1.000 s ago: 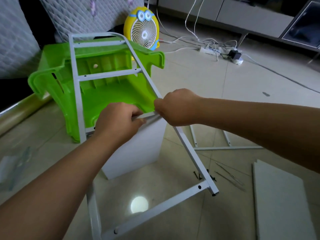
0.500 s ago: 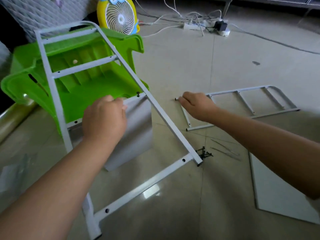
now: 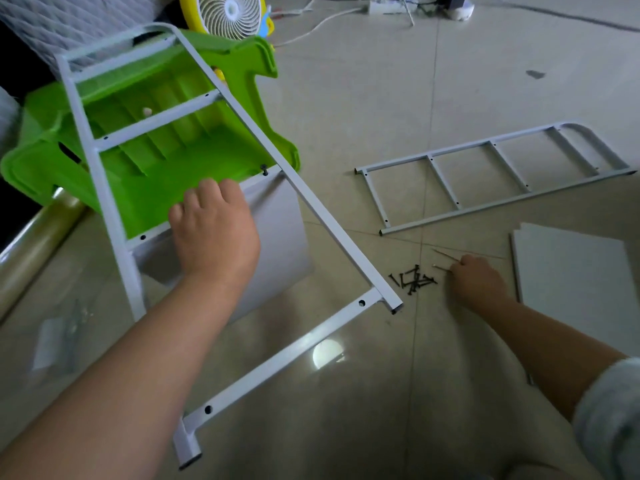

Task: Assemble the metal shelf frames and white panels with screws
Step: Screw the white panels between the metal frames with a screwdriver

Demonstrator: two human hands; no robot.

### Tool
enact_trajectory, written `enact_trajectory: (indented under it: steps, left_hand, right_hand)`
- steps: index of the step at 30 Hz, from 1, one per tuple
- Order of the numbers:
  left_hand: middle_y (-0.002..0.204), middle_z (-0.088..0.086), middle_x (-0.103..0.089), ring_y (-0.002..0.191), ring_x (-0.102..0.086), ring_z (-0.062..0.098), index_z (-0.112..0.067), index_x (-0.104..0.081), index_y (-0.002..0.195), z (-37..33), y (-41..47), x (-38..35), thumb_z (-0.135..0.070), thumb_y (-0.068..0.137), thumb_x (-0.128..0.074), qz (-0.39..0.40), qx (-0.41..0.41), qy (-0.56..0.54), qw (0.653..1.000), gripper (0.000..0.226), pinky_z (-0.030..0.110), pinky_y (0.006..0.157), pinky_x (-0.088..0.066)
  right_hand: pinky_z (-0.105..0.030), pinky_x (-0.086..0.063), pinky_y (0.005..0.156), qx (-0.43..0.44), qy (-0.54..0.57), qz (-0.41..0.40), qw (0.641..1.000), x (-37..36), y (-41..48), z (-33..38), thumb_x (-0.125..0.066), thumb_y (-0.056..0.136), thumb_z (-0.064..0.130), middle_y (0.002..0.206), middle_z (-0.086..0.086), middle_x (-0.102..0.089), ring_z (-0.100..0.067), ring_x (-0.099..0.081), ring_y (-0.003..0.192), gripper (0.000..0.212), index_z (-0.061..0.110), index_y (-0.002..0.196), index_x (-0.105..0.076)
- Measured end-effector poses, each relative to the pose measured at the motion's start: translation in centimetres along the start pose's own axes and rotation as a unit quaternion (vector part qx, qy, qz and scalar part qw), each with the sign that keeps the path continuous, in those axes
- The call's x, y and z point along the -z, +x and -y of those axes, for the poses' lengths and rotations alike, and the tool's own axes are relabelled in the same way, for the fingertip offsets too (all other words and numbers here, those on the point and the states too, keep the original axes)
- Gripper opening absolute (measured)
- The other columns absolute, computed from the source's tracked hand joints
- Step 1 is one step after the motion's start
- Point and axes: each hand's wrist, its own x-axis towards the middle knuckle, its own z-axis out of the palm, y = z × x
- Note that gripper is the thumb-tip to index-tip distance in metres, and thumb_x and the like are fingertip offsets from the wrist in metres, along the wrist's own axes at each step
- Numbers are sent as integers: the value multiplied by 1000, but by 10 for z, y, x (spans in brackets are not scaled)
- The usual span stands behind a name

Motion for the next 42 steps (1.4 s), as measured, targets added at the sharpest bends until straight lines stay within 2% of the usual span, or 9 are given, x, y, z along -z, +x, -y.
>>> enact_trajectory:
  steps: [7, 12, 18, 21, 27, 31, 33, 37, 42]
  left_hand:
    - [70, 28, -54, 70, -55, 40, 5, -53, 71, 4, -2, -1, 5, 66, -46, -62, 2, -20, 998, 9, 40, 60, -44]
    - [73, 22, -53, 79, -30, 30, 1, -55, 68, 7, -1, -2, -1, 66, -40, -99, -15, 28, 995, 15, 35, 60, -40]
    - [70, 19, -53, 76, -30, 29, -2, -57, 66, 7, 1, -3, -4, 64, -38, -112, -13, 47, 992, 19, 33, 56, -36]
    - [67, 18, -53, 73, -45, 31, -2, -56, 64, 8, 4, -2, -5, 64, -39, -105, -17, 55, 993, 18, 31, 55, -36]
    - [66, 21, -53, 67, -55, 35, 0, -56, 64, 9, 4, -1, -1, 65, -50, -96, -21, 46, 994, 6, 32, 55, -38]
    - [66, 19, -53, 65, -55, 34, -1, -57, 63, 10, 6, 0, -3, 63, -51, -84, -28, 35, 995, 6, 31, 54, -39]
    - [65, 19, -53, 64, -55, 34, -1, -56, 62, 12, 7, 1, -2, 61, -55, -79, -30, 26, 996, 2, 31, 54, -39]
    - [64, 19, -53, 64, -55, 34, 0, -56, 61, 11, 6, 3, -2, 60, -56, -74, -28, 16, 997, 3, 31, 55, -40]
    - [64, 17, -53, 63, -55, 32, -1, -56, 60, 5, 6, 5, -5, 61, -36, -47, -28, 20, 998, 21, 29, 54, -39]
  right_hand:
    - [-39, -43, 87, -74, 73, -38, 994, 4, 12, -4, -48, 84, 5, 113, -17, -49, -34, -48, 108, 27, 1, 111, -51]
    - [-37, -44, 89, -90, 60, -23, 994, -2, 21, -1, -45, 88, 10, 112, -13, -51, -30, -50, 107, 30, 7, 114, -57]
    - [-33, -42, 89, -71, -22, -50, 996, -7, 22, -2, -43, 87, 11, 113, -6, -51, -24, -49, 108, 29, 14, 113, -56]
    - [-36, -37, 93, -45, -24, -58, 997, 0, 23, 3, -46, 86, 13, 115, -7, -52, -25, -48, 109, 26, 14, 112, -49]
    - [-36, -38, 73, -30, 198, -84, 976, 18, 24, 13, -44, 86, 2, 105, -19, -53, -32, -53, 90, 13, 7, 99, -42]
    - [-31, -34, 63, 31, 252, -147, 956, 40, 25, 35, -39, 93, 9, 84, -17, -54, -27, -48, 72, 9, 8, 84, -42]
    - [-28, -33, 63, 59, 225, -122, 965, 47, 24, 46, -44, 90, 10, 84, -16, -54, -27, -50, 75, 8, 3, 91, -48]
    - [-32, -42, 77, -24, 161, -16, 986, 36, 22, 38, -45, 86, 4, 109, -18, -56, -26, -50, 88, 16, 5, 102, -47]
    - [-33, -41, 79, -84, 191, 0, 978, 25, 17, 24, -46, 88, 8, 114, -22, -54, -34, -53, 104, 13, 3, 100, -47]
